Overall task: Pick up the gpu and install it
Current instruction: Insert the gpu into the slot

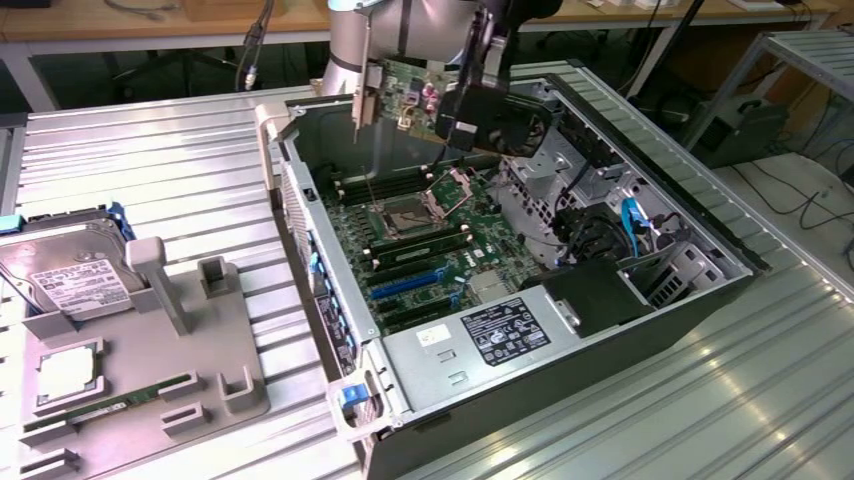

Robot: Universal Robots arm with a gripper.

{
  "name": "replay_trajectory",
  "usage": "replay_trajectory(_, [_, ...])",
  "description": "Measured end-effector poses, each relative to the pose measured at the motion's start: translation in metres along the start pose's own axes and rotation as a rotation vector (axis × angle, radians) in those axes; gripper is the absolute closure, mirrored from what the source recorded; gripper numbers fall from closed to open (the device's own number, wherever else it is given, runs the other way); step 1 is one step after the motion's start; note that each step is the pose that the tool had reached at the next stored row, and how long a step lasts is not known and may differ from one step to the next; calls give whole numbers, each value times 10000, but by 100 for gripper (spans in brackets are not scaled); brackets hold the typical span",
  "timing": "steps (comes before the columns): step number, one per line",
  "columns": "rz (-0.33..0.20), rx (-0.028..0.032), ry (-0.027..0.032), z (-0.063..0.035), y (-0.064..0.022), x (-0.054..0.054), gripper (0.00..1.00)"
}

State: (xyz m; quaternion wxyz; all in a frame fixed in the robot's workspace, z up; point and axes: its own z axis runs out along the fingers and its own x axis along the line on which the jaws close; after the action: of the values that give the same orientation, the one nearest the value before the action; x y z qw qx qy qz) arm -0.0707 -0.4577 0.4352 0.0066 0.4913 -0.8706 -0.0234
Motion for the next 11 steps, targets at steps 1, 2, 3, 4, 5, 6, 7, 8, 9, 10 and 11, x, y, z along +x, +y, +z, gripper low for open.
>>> replay_trajectory(1, [-169, -2, 8, 0, 0, 0, 71])
replay_trajectory(2, [-375, -4, 18, 0, 0, 0, 71])
replay_trajectory(3, [-533, -6, 26, 1, 0, 0, 71])
replay_trajectory(4, [-729, -9, 35, 1, 0, 0, 71])
replay_trajectory(5, [-890, -10, 42, 1, 0, 0, 71])
replay_trajectory(6, [-1092, -12, 52, 2, 0, 0, 71])
replay_trajectory(7, [-1285, -15, 61, 2, 0, 0, 71])
replay_trajectory(8, [-1445, -16, 68, 3, 0, 0, 71])
replay_trajectory(9, [-1608, -17, 76, 3, 0, 0, 71])
replay_trajectory(10, [-1874, -17, 86, 5, 0, 0, 71])
replay_trajectory(11, [-2207, -12, 97, 7, -1, 1, 71])
